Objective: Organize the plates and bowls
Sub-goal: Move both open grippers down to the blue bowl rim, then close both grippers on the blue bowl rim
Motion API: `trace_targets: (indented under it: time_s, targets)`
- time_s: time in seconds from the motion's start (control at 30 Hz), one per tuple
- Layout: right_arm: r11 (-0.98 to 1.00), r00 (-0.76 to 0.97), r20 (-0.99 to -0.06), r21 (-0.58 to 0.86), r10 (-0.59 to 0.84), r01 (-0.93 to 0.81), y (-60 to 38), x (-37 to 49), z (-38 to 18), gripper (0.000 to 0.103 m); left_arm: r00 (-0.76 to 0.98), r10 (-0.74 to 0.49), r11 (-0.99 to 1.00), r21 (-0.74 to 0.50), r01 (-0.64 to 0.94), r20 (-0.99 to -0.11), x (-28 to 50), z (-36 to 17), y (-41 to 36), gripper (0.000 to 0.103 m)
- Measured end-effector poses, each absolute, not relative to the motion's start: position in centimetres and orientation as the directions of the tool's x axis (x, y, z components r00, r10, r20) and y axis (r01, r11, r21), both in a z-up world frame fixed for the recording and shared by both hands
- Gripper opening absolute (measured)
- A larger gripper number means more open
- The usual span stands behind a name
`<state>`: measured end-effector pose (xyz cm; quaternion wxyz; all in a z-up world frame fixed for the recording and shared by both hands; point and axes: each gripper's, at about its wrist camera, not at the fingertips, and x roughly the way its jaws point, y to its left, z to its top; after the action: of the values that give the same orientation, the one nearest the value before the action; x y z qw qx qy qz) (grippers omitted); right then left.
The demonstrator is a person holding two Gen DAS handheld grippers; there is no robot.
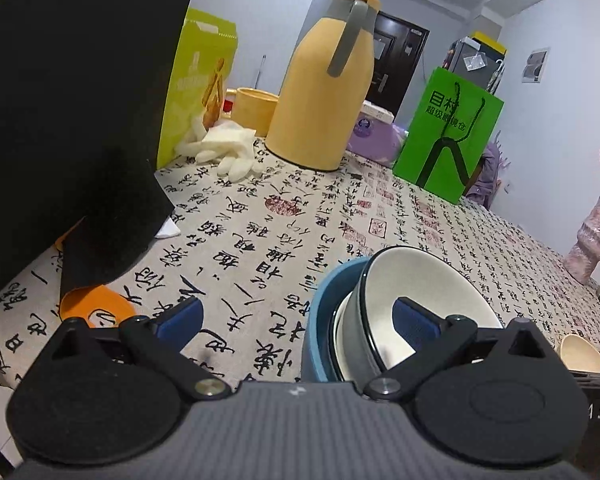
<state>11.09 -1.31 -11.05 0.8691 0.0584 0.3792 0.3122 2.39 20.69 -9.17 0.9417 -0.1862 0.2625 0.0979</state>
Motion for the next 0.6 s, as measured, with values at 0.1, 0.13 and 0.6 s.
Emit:
trace_targets:
  time_s: [0.1, 0.13, 0.6]
  targets:
    - [0.788, 0.499, -0.625, 0.360, 0.601, -0.499, -1.3, 11.5, -11.3, 0.097, 0.833, 0.072, 0.910, -0.306, -0.280, -0.548, 2.8, -9.3, 20.8, 0.097]
    - [0.786, 0.493, -0.626, 0.365, 0.604, -0.500, -1.2, 11.7, -11.3, 0.095, 0.829, 0.067, 0.910, -0.306, -0.279, -0.556, 3.0, -9.4, 20.7, 0.093]
    - [0.734, 0.438, -0.597, 0.459, 0.672, -0.500, -1.5, 12.4, -12.1, 0.064, 0.805, -0.042, 0.891, -0.386, -0.237, -0.592, 4.1, -9.9, 20.1, 0.055]
